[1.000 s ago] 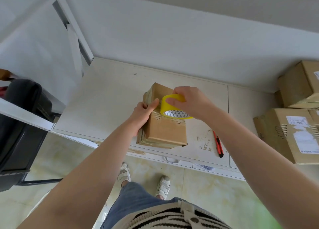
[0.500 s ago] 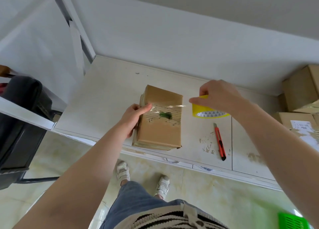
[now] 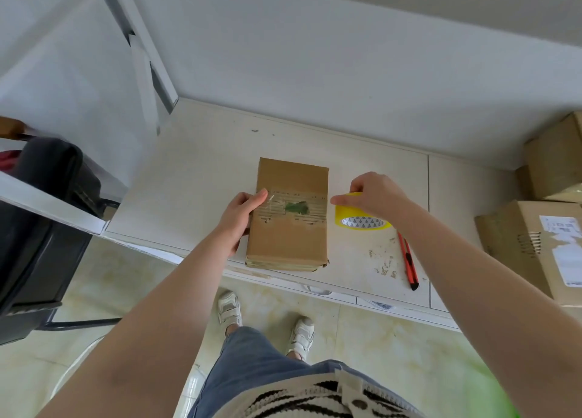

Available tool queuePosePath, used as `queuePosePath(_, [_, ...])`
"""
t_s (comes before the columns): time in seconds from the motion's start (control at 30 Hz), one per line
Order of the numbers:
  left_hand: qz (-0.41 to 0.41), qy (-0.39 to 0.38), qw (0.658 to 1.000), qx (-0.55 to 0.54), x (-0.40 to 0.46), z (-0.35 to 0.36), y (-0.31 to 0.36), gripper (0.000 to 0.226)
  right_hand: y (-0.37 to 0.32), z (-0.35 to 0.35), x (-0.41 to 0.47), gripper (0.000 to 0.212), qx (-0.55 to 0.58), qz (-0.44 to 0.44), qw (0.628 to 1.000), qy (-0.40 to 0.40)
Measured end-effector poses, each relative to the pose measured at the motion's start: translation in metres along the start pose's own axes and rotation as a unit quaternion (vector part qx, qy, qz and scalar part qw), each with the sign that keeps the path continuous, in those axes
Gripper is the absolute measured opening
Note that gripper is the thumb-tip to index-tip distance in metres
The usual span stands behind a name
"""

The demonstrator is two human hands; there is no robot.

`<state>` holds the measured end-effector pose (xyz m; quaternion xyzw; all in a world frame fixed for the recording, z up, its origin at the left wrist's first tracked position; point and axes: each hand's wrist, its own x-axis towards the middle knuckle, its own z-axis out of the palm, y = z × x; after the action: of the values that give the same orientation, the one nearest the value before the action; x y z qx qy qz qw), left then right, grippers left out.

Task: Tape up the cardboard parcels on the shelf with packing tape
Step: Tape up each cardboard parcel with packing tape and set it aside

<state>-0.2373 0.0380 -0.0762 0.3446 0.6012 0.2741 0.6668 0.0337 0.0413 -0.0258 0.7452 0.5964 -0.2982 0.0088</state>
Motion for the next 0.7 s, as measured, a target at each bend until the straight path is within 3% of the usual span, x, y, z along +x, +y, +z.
queuePosePath(0.07, [0.012,0.008,1.000,0.025,-0.001,-0.001,0.000,0.040,-0.001,0.006,0.004,0.052,-0.001,0.005,1.000,-0.009])
queuePosePath(0.23, [0.077,0.042,0.963,0.253,0.010,-0.011,0.002,0.049,0.000,0.013,0.009,0.054,0.018,0.010,1.000,-0.012])
queuePosePath(0.3, [0.080,0.066,0.960,0.260,0.009,-0.004,0.010,0.041,0.000,0.015,0.010,0.053,0.016,0.010,1.000,-0.017])
queuePosePath(0.5, [0.115,0.115,0.913,0.375,0.003,0.046,0.019,0.099,0.005,0.020,0.006,0.054,0.023,0.018,0.999,-0.017])
queuePosePath(0.63, [0.137,0.100,0.900,0.401,0.007,0.040,0.017,0.103,0.008,0.028,0.002,0.057,0.035,0.022,0.999,-0.017])
queuePosePath(0.67, [0.135,0.111,0.873,0.455,0.006,0.041,0.015,0.104,0.009,0.030,0.002,0.059,0.035,0.024,0.999,-0.017])
queuePosePath(0.7, [0.150,0.142,0.820,0.534,0.005,0.045,0.014,0.101,0.009,0.030,0.002,0.060,0.033,0.025,0.999,-0.017])
